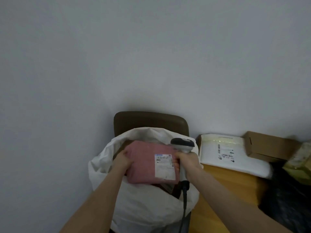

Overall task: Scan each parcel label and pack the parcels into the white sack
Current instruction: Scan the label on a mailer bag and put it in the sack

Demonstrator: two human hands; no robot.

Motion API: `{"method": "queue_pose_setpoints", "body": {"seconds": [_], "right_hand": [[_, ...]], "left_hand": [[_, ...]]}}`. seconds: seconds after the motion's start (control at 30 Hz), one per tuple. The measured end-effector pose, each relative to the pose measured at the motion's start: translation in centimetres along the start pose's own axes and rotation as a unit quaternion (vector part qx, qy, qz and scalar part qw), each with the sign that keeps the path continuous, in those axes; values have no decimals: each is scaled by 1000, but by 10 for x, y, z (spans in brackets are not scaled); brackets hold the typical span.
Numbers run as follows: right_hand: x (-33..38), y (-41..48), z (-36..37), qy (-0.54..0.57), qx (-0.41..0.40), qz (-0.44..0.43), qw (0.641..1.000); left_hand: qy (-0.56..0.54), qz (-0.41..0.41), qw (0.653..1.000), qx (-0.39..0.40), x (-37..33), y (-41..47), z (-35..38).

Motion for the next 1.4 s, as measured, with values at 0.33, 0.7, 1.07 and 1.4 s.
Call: {"method": "queue_pose_setpoints", "body": {"seconds": [0.33,0.7,1.07,1.4], "right_hand": [[-30,45,88,-18,-63,51,997],[-57,75,129,-153,-39,18,987],[-82,99,134,-115,-4,33,993],[-80,119,158,-137,16,35,990]], "left_hand": [[445,240,862,-24,-17,57,0],[458,315,831,5,-28,128,18],[323,160,931,-54,-46,209,-24],[148,195,962,-122,-61,211,-84]]}}
Point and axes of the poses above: each hand's wrist, its own y-axis towards the middle knuckle, its own z-axis out of the palm, x = y × z, the point moved 1 cm from there along y, towards the middle knuckle, and after that the axes turned 14 degrees about y, right-handed, at the moved point
